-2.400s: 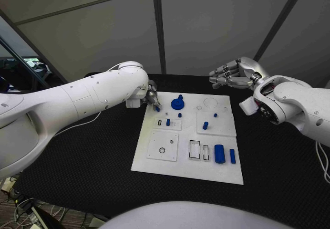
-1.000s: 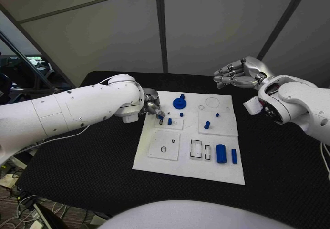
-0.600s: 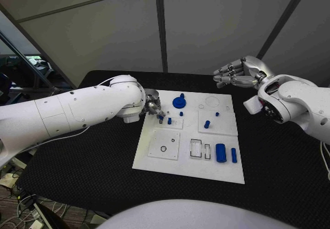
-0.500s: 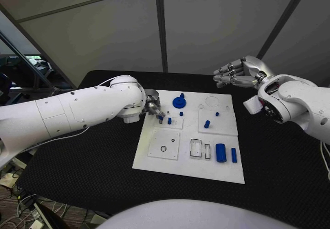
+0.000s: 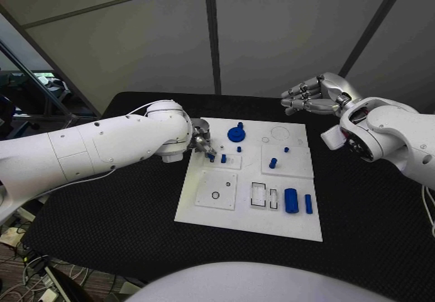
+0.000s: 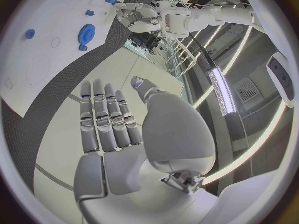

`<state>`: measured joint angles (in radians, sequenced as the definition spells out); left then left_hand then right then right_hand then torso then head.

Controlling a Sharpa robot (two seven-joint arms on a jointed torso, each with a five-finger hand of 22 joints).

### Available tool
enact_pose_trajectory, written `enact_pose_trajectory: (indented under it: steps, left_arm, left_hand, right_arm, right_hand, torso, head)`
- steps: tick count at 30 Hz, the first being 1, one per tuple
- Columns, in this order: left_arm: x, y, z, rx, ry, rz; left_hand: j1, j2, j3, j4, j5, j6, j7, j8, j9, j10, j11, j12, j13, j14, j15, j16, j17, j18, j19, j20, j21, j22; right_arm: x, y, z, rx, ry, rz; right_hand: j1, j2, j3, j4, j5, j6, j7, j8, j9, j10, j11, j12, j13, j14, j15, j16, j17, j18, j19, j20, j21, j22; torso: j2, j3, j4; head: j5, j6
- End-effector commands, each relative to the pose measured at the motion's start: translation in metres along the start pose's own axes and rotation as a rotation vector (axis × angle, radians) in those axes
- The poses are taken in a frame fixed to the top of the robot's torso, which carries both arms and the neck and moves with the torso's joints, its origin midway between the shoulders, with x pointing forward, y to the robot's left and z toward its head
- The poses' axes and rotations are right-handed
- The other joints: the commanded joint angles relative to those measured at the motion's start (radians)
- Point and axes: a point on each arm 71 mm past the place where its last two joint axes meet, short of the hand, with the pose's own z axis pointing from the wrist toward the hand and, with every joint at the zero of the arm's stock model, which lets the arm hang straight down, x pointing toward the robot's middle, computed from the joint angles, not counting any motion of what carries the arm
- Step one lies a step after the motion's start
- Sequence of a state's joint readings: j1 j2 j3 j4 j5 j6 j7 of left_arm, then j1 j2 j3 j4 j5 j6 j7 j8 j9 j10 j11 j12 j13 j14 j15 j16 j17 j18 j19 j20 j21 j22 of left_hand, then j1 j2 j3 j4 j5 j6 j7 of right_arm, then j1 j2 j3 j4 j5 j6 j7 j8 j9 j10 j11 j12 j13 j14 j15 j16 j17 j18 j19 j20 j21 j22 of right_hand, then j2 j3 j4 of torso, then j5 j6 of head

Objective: Assemble the parts on the task board

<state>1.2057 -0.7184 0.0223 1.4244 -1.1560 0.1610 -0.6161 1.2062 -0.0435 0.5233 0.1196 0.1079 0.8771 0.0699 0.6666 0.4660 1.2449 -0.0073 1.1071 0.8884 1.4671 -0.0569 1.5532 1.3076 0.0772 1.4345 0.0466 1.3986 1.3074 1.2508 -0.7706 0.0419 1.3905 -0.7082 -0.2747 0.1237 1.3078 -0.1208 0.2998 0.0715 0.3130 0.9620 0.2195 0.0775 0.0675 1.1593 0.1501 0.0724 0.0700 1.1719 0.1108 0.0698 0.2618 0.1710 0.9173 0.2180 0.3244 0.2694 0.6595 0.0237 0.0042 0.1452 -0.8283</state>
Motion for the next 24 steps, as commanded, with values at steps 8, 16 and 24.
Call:
enact_pose_trajectory:
  steps: [8, 16, 24]
  left_arm:
    - [0.0020, 0.0008, -0.0008, -0.013, 0.004, 0.045]
    - [0.0060, -0.0019, -0.0029, 0.005, 0.028, 0.061]
    - [0.0079, -0.0016, -0.0040, 0.008, 0.040, 0.067]
  left_hand:
    - [-0.003, 0.003, 0.104, -0.094, 0.001, -0.001, -0.007, 0.007, 0.002, 0.005, -0.002, 0.006, 0.000, 0.099, -0.008, 0.007, 0.251, -0.023, 0.007, 0.002, 0.004, 0.056]
    - [-0.004, 0.003, 0.105, -0.094, 0.001, -0.001, -0.007, 0.008, 0.002, 0.005, -0.002, 0.006, 0.000, 0.099, -0.008, 0.007, 0.251, -0.023, 0.007, 0.001, 0.003, 0.056]
    - [-0.005, 0.001, 0.106, -0.095, 0.001, -0.001, -0.007, 0.008, 0.003, 0.005, -0.003, 0.005, -0.001, 0.099, -0.008, 0.006, 0.251, -0.023, 0.007, 0.001, 0.004, 0.056]
  right_arm:
    - [0.0007, 0.0022, 0.0006, -0.012, 0.012, 0.003]
    - [0.0015, 0.0025, 0.0007, -0.012, 0.016, 0.004]
    - [0.0014, 0.0024, 0.0007, -0.012, 0.018, 0.004]
  right_hand:
    - [0.001, 0.011, -0.006, -0.001, 0.006, -0.009, 0.001, -0.003, 0.001, -0.007, 0.003, 0.003, -0.001, -0.008, -0.002, -0.005, -0.001, 0.011, 0.005, 0.002, -0.003, -0.002]
    - [0.001, 0.011, -0.006, -0.001, 0.006, -0.009, 0.001, -0.003, 0.001, -0.007, 0.003, 0.003, -0.001, -0.008, -0.002, -0.005, -0.001, 0.011, 0.005, 0.002, -0.003, -0.002]
    - [0.001, 0.011, -0.006, -0.001, 0.006, -0.009, 0.001, -0.003, 0.001, -0.007, 0.003, 0.003, -0.001, -0.008, -0.002, -0.005, -0.001, 0.011, 0.005, 0.002, -0.003, -0.002]
  torso:
    - [0.000, -0.0004, -0.0002]
    - [0.000, -0.0001, 0.0000]
    - [0.000, -0.0004, -0.0002]
  head:
    - [0.003, -0.003]
    - [0.001, -0.006]
    - [0.002, -0.008]
